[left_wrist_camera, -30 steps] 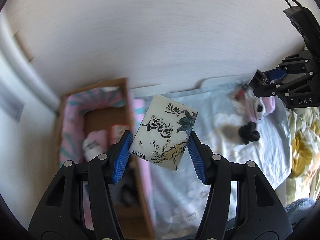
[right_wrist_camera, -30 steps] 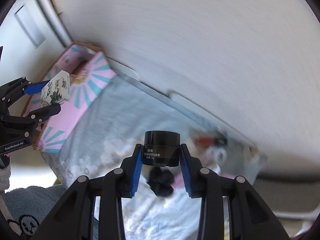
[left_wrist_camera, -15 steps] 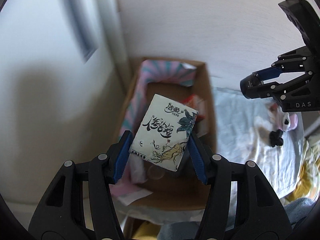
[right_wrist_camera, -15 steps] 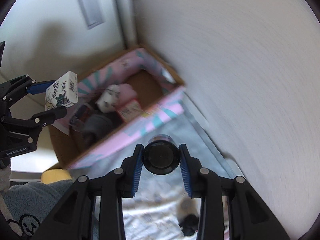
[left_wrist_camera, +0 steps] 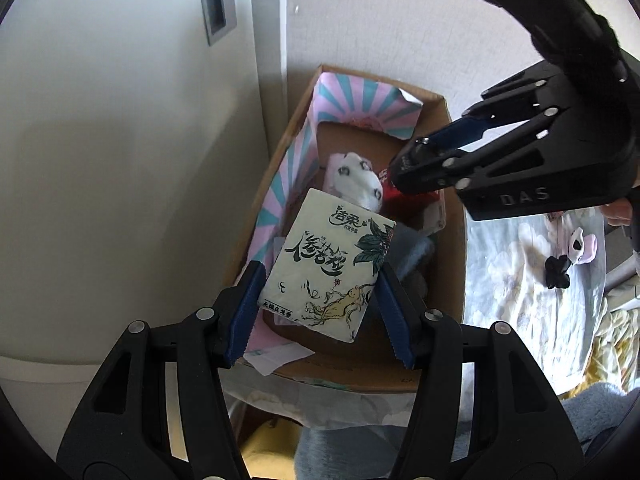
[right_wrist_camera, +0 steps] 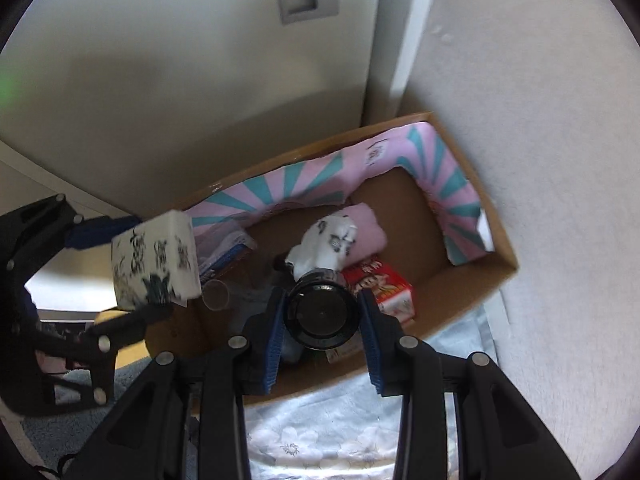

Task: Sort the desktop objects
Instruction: 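Carry the tissue pack and black jar with both tools over the cardboard box, then open the left tool releasing the tissue pack while the right releases the jar into the box, then move both tools back from the box to the sheet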

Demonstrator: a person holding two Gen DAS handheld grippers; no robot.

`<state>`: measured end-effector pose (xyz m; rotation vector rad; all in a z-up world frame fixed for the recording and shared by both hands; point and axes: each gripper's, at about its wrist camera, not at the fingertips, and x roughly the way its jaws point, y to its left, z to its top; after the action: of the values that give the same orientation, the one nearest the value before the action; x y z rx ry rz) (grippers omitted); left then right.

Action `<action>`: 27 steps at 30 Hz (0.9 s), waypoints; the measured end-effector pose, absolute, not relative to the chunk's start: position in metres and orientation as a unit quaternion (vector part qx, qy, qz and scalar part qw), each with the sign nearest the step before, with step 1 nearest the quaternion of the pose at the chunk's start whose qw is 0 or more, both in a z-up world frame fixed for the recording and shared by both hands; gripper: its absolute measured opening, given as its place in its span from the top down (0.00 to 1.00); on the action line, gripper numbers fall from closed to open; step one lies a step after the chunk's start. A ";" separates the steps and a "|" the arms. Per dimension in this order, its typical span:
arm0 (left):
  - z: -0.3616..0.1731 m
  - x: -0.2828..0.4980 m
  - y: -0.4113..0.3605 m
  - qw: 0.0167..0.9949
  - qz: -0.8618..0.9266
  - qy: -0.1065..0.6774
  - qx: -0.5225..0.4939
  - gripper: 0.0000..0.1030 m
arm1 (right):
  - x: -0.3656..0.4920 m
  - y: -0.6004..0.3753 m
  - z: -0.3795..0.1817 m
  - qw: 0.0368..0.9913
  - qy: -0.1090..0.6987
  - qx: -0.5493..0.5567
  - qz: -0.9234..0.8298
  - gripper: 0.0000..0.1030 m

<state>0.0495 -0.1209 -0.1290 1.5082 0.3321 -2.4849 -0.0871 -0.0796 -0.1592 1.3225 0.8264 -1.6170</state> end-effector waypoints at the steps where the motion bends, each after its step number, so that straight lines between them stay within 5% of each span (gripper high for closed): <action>1: -0.131 0.049 -0.121 0.109 -0.843 0.115 0.513 0.48 | -0.088 -0.082 -0.162 0.433 0.334 0.533 -0.646 0.68; 15: -0.147 0.038 -0.129 0.089 -0.833 0.145 0.527 0.46 | -0.101 -0.094 -0.181 0.433 0.336 0.558 -0.623 0.68; 17: -0.150 0.033 -0.128 0.084 -0.827 0.147 0.537 0.30 | -0.105 -0.096 -0.183 0.438 0.325 0.566 -0.619 0.68; 18: -0.150 0.032 -0.127 0.090 -0.829 0.142 0.534 0.01 | -0.107 -0.097 -0.185 0.442 0.316 0.572 -0.615 0.67; 19: -0.148 0.033 -0.126 0.091 -0.834 0.139 0.526 0.00 | -0.109 -0.097 -0.185 0.441 0.309 0.576 -0.615 0.61; 21: -0.146 0.034 -0.125 0.079 -0.842 0.146 0.514 0.00 | -0.113 -0.096 -0.183 0.434 0.301 0.573 -0.627 0.17; 23: -0.145 0.032 -0.125 0.060 -0.844 0.162 0.507 0.00 | -0.116 -0.094 -0.176 0.433 0.296 0.557 -0.644 0.01; 27: -0.144 0.029 -0.125 0.065 -0.850 0.162 0.496 0.00 | -0.124 -0.085 -0.166 0.420 0.284 0.550 -0.664 0.01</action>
<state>0.0294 -0.1250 -0.1444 1.4976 0.4887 -2.5669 -0.1236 -0.0852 -0.1661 1.3795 0.7120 -1.6639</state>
